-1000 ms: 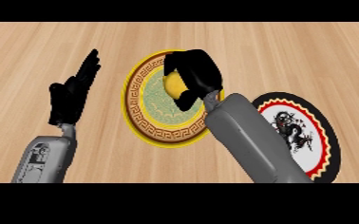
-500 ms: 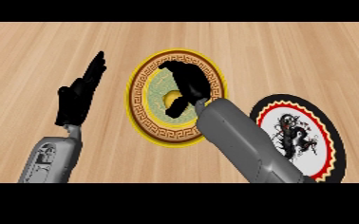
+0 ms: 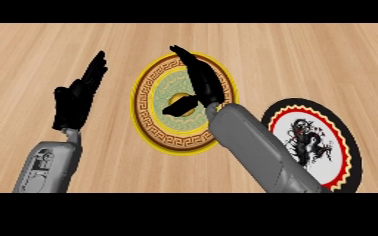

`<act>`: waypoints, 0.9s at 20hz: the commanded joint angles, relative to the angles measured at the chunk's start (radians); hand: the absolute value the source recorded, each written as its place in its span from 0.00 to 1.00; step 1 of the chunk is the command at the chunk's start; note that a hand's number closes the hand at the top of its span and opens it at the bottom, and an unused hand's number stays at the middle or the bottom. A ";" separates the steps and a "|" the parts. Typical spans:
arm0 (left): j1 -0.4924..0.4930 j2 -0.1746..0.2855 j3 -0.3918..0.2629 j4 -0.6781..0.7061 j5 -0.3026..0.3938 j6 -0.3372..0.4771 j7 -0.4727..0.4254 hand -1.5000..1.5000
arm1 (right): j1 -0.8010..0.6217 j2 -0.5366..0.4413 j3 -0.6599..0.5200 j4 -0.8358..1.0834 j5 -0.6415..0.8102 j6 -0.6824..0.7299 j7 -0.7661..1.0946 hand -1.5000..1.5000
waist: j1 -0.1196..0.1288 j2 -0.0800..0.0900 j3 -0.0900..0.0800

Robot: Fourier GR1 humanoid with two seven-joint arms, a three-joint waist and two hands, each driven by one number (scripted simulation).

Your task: Pick the lemon from the plate and place it in the plate

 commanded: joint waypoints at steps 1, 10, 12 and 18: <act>0.058 0.007 0.007 -0.024 0.006 -0.009 -0.029 0.50 | 0.002 0.000 -0.120 0.004 -0.090 -0.048 -0.070 0.00 | -0.014 -0.004 0.000; 0.085 0.024 0.044 -0.053 0.047 -0.041 0.002 0.50 | 0.204 -0.254 -0.323 -0.199 -0.212 0.108 -0.129 0.00 | -0.038 -0.008 0.000; 0.082 -0.015 0.006 -0.063 -0.031 0.036 -0.001 0.50 | 0.250 -0.303 -0.342 -0.303 -0.235 0.162 -0.084 0.00 | -0.046 -0.011 -0.001; 0.064 -0.049 -0.010 -0.081 -0.034 0.035 0.039 0.50 | 0.253 -0.376 -0.446 -0.179 -0.255 0.332 -0.194 0.00 | -0.034 -0.008 -0.001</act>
